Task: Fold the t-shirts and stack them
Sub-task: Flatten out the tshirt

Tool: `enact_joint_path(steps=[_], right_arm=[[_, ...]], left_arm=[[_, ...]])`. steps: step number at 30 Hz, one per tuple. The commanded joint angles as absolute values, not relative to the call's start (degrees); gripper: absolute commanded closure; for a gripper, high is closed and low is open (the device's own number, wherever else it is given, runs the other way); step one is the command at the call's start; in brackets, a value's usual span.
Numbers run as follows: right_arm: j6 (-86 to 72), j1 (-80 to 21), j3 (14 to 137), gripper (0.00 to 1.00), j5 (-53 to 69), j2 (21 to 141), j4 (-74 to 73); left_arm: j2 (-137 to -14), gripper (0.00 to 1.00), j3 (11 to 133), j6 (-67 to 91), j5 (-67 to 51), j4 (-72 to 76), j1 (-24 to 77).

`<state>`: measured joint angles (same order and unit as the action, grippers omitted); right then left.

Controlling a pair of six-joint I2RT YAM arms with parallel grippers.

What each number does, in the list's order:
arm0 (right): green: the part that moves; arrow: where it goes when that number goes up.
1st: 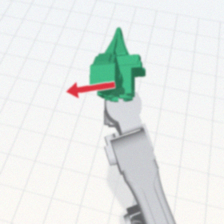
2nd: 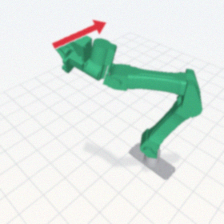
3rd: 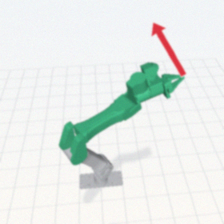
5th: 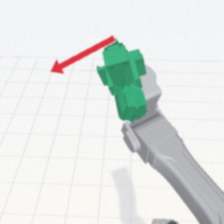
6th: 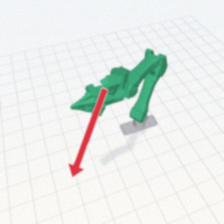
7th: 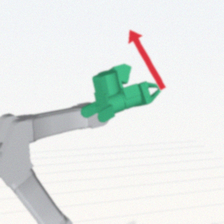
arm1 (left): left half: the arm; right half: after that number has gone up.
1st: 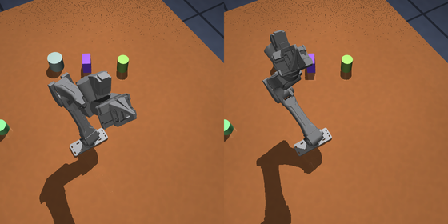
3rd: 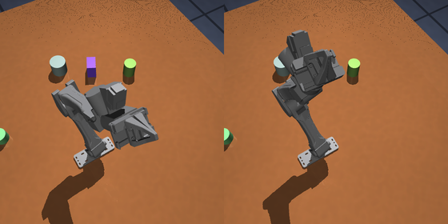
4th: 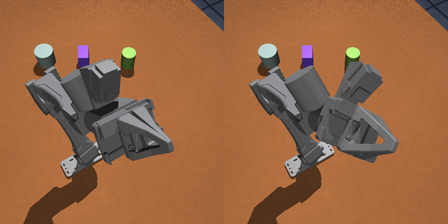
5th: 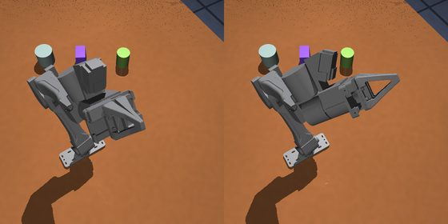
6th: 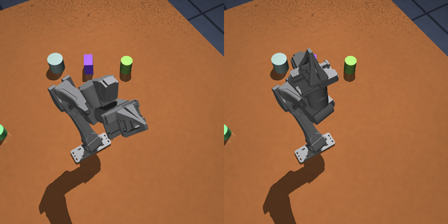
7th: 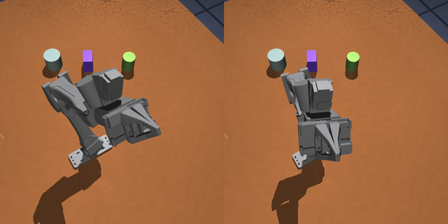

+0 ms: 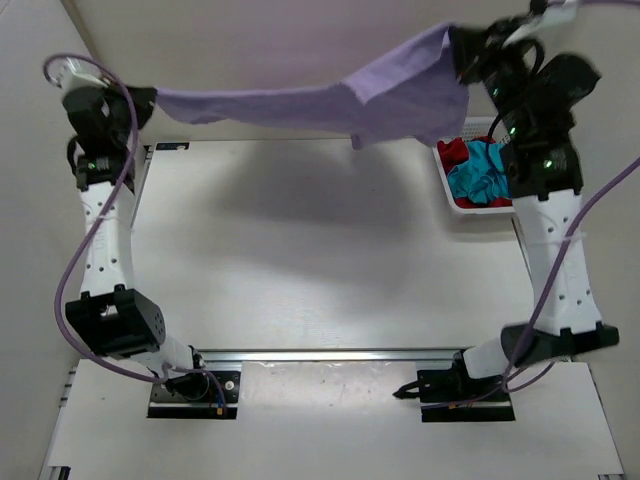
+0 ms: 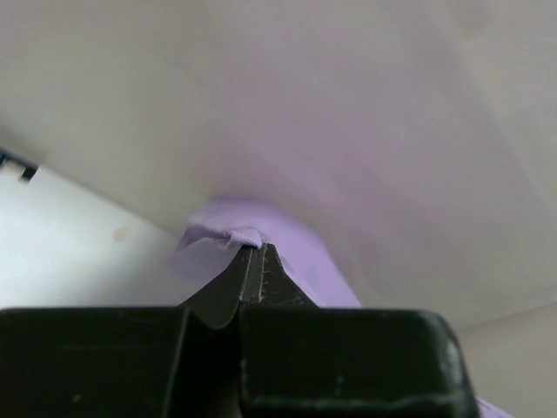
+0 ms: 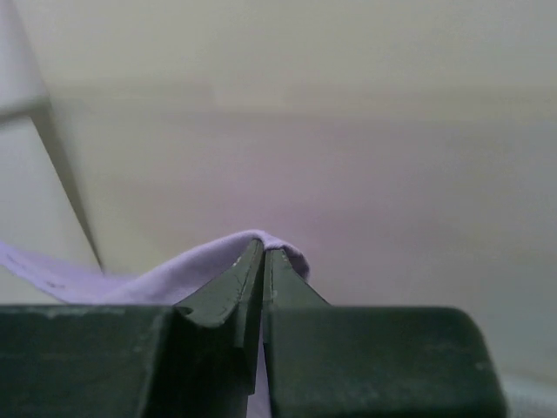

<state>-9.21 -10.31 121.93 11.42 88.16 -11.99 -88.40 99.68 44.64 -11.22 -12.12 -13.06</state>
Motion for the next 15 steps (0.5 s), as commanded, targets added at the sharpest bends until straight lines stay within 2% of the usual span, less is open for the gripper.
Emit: enact_joint_path(steps=[1, 5, 8, 13, 15], right_arm=[[-7.12, -11.51, 95.33, 0.99, 7.3, 78.01, -9.69], [-14.39, -7.4, 62.66, 1.0, 9.75, 64.81, -3.26], [-20.37, -4.67, 46.72, 1.0, 10.73, 56.02, -4.12], [-22.14, -8.08, 35.96, 1.0, 7.74, 43.62, -18.16], [-23.72, -10.01, 33.15, 0.99, 7.82, 39.23, -24.39]], left_arm=[[-80.88, 1.0, 81.63, 41.22, -7.13, -8.27, -11.51], [-68.15, 1.0, 61.85, 39.03, -2.2, -3.35, -10.54], [-59.97, 1.0, 47.43, 39.37, -0.36, -2.46, -11.6], [-46.79, 1.0, 29.04, 37.89, -0.09, -8.69, -11.68], [-42.83, 1.0, 25.77, 36.48, -0.09, -12.11, -12.21]])
